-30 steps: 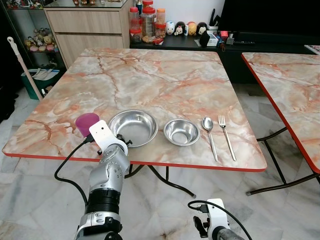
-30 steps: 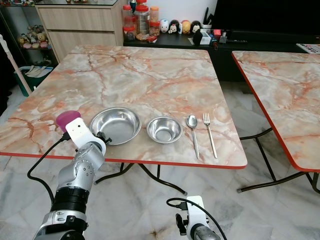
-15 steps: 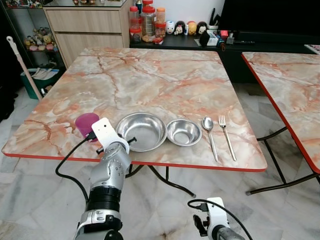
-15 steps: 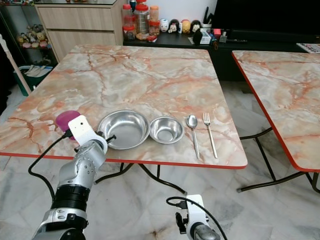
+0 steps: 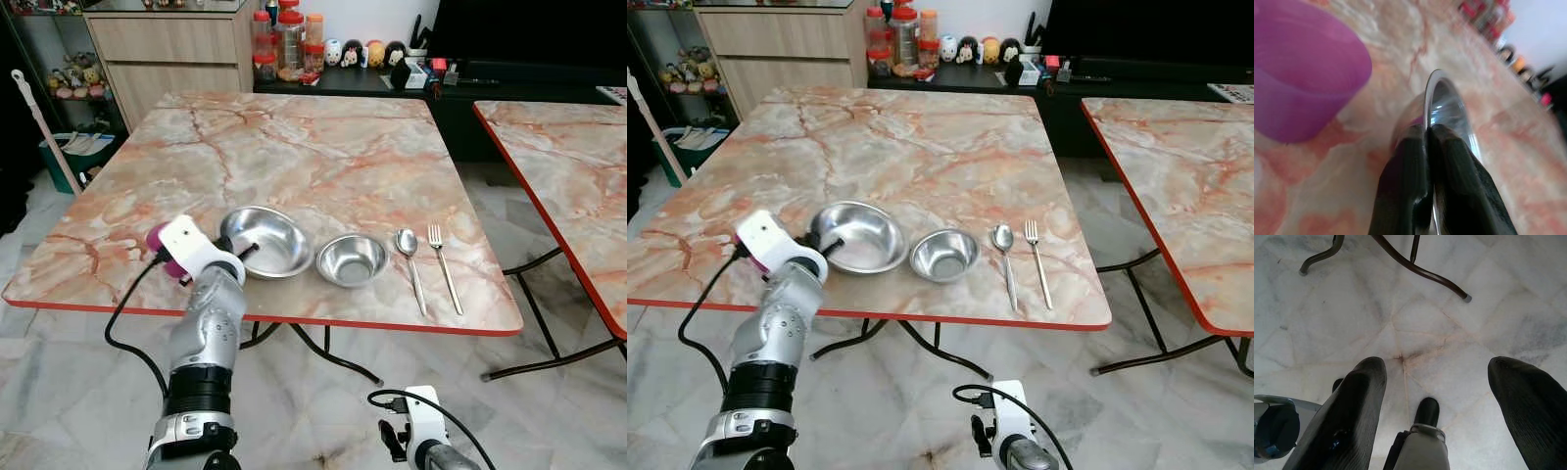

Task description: Setting the table

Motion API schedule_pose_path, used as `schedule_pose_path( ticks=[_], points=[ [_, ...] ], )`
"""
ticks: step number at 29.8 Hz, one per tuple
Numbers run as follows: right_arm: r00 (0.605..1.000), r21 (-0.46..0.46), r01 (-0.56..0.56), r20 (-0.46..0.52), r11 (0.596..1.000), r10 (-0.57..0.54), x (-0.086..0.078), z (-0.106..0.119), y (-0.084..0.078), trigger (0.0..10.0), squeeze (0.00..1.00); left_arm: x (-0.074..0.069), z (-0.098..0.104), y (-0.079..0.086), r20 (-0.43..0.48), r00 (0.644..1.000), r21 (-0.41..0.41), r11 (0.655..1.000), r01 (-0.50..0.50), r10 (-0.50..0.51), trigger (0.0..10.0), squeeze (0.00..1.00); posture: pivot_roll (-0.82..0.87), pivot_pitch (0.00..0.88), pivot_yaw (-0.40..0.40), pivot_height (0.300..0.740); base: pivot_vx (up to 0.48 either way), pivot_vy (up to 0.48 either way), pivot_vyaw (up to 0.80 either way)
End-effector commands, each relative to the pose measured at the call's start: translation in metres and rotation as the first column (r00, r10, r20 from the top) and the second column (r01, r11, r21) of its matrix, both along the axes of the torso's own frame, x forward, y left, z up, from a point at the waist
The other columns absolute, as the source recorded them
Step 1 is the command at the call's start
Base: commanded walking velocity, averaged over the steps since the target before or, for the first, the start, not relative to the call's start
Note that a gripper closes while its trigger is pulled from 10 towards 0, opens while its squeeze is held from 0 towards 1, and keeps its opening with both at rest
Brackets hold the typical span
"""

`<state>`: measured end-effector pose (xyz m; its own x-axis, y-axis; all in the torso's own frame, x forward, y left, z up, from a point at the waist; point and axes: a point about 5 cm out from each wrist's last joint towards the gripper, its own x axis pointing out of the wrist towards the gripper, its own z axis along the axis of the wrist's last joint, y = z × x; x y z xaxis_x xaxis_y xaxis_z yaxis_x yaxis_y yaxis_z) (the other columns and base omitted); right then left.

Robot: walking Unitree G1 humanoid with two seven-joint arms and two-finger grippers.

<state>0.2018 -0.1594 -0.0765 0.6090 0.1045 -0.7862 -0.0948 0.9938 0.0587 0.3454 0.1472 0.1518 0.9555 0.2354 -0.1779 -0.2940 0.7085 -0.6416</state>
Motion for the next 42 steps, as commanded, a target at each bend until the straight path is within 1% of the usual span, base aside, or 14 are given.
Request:
schedule_pose_path(
  ticks=[1,10,14,25,26,27,28,29,34,35,36,38,39,42],
  points=[
    [1.0,-0.002,0.007,0.008,1.0,-0.007,0.003,0.002,-0.002,10.0,0.0,-0.002,0.004,-0.019,0.044,0.999,-0.12,0.992,0.026,-0.021,10.0,0.0,0.03,0.0,-0.032,0.732,0.0,0.0,0.0],
    [1.0,-0.002,0.0,0.013,1.0,0.0,0.006,0.003,-0.001,10.0,0.0,-0.005,0.02,-0.019,0.205,0.978,-0.21,0.976,0.064,-0.02,10.0,0.0,0.04,0.0,-0.039,0.732,0.0,0.0,0.0],
    [1.0,0.0,0.002,0.017,1.0,-0.002,0.006,0.004,-0.001,10.0,0.0,-0.006,0.03,-0.019,0.302,0.953,-0.192,0.977,0.095,-0.033,10.0,0.0,0.04,0.0,-0.039,0.732,0.0,0.0,0.0],
    [1.0,0.001,0.01,0.019,1.0,-0.01,0.006,0.004,-0.001,10.0,0.0,-0.006,0.036,-0.023,0.345,0.937,-0.212,0.969,0.126,-0.046,10.0,0.0,0.03,0.0,-0.032,0.732,0.0,0.0,0.0],
    [1.0,0.0,0.011,0.018,1.0,-0.011,0.006,0.003,-0.001,10.0,0.0,-0.006,0.038,-0.024,0.354,0.934,-0.208,0.969,0.133,-0.052,8.7,0.0,0.03,0.0,-0.032,0.732,0.0,0.0,0.0],
    [1.0,0.0,0.011,0.017,1.0,-0.011,0.005,0.003,-0.002,10.0,0.0,-0.005,0.039,-0.025,0.361,0.931,-0.202,0.969,0.14,-0.059,5.6,0.0,0.03,0.0,-0.032,0.732,0.0,0.0,0.0],
    [1.0,0.0,0.011,0.017,1.0,-0.011,0.005,0.003,-0.002,10.0,0.0,-0.005,0.039,-0.025,0.361,0.931,-0.202,0.969,0.14,-0.059,5.6,0.0,0.03,0.0,-0.032,0.732,0.0,0.0,0.0],
    [1.0,-0.001,0.01,0.016,1.0,-0.01,0.005,0.003,-0.002,10.0,0.0,-0.005,0.039,-0.025,0.363,0.929,-0.196,0.97,0.144,-0.064,0.0,0.0,0.04,0.0,-0.03,0.732,0.0,0.0,0.0],
    [1.0,-0.002,0.011,0.015,1.0,-0.011,0.004,0.002,-0.002,10.0,0.0,-0.006,0.042,-0.025,0.379,0.924,-0.222,0.964,0.147,-0.054,0.0,0.0,0.03,0.0,-0.027,0.732,0.0,0.0,0.0],
    [1.0,-0.002,0.011,0.014,1.0,-0.01,0.004,0.002,-0.002,10.0,0.0,-0.006,0.042,-0.024,0.388,0.92,-0.232,0.961,0.151,-0.051,0.5,0.0,0.03,0.0,-0.027,0.732,0.0,0.0,0.0],
    [1.0,-0.002,0.009,0.014,1.0,-0.009,0.004,0.002,-0.002,10.0,0.0,-0.007,0.043,-0.025,0.403,0.914,-0.268,0.95,0.163,-0.043,9.6,0.0,0.03,0.0,-0.027,0.732,0.0,0.0,0.0],
    [1.0,-0.002,0.008,0.014,1.0,-0.008,0.004,0.002,-0.002,10.0,0.0,-0.008,0.044,-0.024,0.416,0.909,-0.309,0.935,0.173,-0.03,10.0,0.0,0.03,0.0,-0.027,0.732,0.0,0.0,0.0],
    [1.0,-0.002,0.007,0.015,1.0,-0.007,0.003,0.002,-0.002,10.0,0.0,-0.008,0.045,-0.022,0.42,0.908,-0.359,0.918,0.167,0.0,10.0,0.0,0.03,0.0,-0.026,0.732,0.0,0.0,0.0],
    [1.0,-0.002,0.007,0.015,1.0,-0.007,0.003,0.002,-0.002,10.0,0.0,-0.007,0.045,-0.019,0.42,0.907,-0.399,0.904,0.153,0.032,10.0,0.0,0.03,0.0,-0.028,0.732,0.0,0.0,0.0]
  ],
)
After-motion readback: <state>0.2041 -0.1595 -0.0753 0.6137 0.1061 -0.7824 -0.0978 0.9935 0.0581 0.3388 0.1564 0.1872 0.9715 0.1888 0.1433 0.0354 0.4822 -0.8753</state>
